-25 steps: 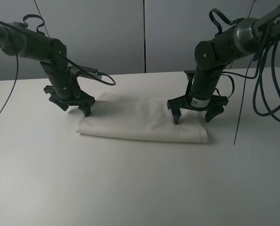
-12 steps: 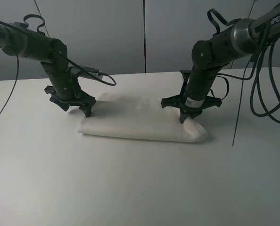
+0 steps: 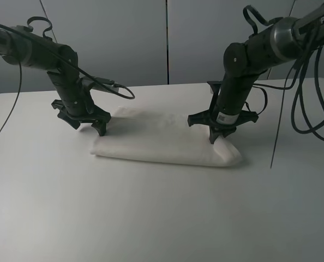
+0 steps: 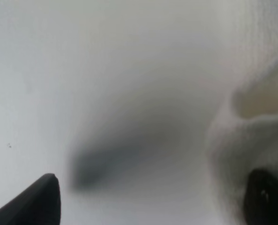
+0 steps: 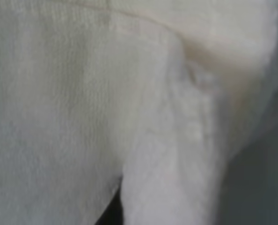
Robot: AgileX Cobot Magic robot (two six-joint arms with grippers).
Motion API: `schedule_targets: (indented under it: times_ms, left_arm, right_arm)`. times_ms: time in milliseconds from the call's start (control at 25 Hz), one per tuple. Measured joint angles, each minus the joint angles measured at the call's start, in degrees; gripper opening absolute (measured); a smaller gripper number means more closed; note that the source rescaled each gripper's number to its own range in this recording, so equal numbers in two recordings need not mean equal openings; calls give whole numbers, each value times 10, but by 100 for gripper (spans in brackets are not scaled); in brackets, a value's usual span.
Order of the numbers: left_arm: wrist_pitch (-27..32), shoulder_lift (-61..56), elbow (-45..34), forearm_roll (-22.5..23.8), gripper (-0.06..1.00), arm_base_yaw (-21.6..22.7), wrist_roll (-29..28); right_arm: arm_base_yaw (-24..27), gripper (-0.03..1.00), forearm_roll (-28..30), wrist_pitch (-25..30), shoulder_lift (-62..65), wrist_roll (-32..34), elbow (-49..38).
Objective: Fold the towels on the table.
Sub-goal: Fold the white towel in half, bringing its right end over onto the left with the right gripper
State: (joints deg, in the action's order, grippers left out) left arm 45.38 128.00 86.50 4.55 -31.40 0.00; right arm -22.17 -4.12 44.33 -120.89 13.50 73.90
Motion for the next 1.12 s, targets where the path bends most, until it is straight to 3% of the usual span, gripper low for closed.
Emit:
schedule_targets:
  times_ms: [240,880,1120]
  left_arm:
    - [3,0,0,1,100,0,0]
    - [11,0,0,3,100,0,0]
    - [11,0,0,3,100,0,0]
  right_arm:
    - [3,3,-78,22,54,-58,-4]
    - [2,3,-473,-3,80,-264,0]
    - [-8,3,-565,-21,80,-330,0]
